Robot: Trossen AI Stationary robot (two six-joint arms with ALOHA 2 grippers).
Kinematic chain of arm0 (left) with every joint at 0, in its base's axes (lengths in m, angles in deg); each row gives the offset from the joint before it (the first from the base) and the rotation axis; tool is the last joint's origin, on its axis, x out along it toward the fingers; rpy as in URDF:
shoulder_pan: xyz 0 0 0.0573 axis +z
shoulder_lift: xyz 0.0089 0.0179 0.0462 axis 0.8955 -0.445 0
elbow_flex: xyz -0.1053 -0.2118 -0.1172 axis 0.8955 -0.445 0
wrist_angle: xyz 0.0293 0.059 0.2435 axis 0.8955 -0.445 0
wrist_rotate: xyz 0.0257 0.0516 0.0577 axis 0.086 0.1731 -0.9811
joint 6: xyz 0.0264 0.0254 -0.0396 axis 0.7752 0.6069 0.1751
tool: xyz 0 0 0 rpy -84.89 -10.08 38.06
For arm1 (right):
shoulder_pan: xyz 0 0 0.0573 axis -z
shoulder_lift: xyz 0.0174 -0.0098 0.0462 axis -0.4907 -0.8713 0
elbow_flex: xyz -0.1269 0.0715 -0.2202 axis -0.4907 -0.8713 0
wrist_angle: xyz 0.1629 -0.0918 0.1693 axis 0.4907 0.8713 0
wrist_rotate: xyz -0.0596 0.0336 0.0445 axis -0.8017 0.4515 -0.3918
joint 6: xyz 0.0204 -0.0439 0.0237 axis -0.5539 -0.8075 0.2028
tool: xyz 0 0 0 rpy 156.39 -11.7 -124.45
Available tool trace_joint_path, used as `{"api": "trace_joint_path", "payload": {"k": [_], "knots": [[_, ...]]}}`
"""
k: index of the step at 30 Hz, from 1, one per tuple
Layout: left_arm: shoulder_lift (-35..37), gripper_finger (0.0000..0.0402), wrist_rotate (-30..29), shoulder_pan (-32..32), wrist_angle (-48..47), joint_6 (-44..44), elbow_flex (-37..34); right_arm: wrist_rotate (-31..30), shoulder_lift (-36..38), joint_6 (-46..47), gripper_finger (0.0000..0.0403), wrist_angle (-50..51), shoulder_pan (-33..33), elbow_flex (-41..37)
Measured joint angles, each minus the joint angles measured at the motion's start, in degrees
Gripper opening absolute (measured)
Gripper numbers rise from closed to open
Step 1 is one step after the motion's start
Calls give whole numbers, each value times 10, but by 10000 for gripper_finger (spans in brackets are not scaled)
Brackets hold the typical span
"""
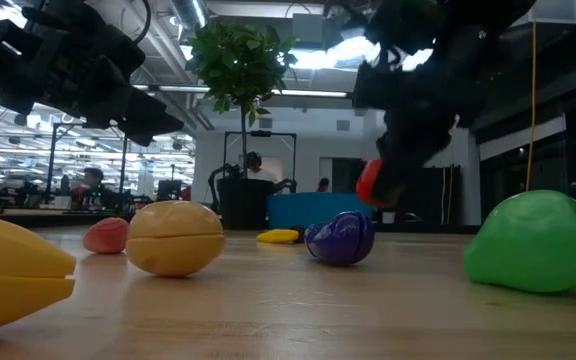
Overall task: Pick and placing Produce into tupperware
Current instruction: Put the right strawberry into the blue bin
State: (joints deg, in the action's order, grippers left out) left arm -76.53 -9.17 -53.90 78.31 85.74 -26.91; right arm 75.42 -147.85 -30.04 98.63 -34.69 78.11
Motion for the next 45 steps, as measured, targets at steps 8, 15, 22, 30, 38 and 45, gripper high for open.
{"api": "trace_joint_path", "payload": {"k": [8,15,22,30,38,45], "knots": [[0,206,0,0,-3,0,0,-65,103,-50,191,44,18,0],[0,206,0,0,-6,0,0,-91,198,-87,190,53,47,-25],[0,206,0,1,-7,0,0,-93,280,-88,190,0,87,-103],[0,206,0,1,-7,0,0,-76,350,-95,190,-153,98,-216],[0,206,0,1,-7,0,0,-7,381,-102,190,-309,103,-306],[0,206,0,1,-5,0,0,54,383,-106,190,-405,128,-358]]}}
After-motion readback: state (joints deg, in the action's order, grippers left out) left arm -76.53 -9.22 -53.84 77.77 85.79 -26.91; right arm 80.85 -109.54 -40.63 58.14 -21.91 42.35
